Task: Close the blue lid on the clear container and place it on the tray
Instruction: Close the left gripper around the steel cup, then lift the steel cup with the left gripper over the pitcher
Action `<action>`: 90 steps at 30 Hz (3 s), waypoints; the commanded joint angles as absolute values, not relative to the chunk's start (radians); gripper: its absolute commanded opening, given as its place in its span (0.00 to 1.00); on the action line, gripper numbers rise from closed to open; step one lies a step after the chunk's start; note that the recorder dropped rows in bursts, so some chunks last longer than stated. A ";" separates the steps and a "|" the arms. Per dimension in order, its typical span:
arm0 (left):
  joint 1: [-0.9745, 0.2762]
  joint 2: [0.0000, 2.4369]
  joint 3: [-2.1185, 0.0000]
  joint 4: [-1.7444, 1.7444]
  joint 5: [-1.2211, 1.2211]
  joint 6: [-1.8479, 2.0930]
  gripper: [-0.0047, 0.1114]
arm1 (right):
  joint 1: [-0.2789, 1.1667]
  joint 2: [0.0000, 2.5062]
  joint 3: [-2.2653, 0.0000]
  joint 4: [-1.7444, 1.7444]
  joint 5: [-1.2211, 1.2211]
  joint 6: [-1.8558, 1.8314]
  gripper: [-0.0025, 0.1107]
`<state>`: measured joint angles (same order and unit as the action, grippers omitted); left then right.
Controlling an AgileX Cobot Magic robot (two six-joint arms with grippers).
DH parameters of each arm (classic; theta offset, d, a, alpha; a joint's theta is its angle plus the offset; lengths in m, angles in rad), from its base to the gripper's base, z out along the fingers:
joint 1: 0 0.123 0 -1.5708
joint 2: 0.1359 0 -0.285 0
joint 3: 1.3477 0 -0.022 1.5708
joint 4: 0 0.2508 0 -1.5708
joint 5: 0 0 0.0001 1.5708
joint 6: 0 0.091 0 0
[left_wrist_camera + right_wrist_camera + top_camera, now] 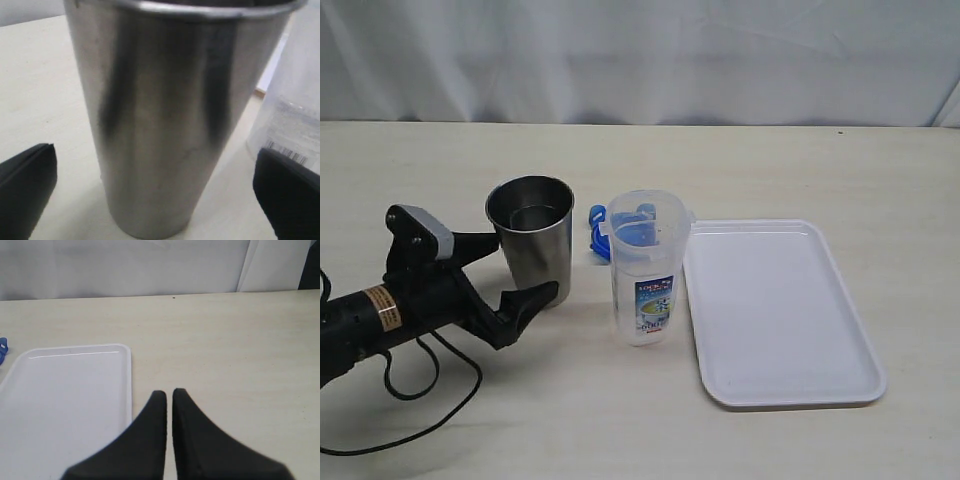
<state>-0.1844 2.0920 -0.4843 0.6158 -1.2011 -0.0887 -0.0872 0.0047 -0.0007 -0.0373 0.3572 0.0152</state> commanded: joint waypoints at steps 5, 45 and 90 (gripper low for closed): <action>-0.187 2.135 -0.560 0.680 -1.221 -0.106 0.95 | -0.090 0.000 0.000 -0.038 0.345 0.015 0.06; -0.227 2.135 -0.694 0.623 -1.221 -0.155 0.94 | -0.090 0.000 0.000 -0.038 0.345 0.015 0.06; -0.227 2.075 -0.694 0.632 -1.221 -0.155 0.04 | -0.090 0.000 0.000 -0.038 0.345 0.015 0.06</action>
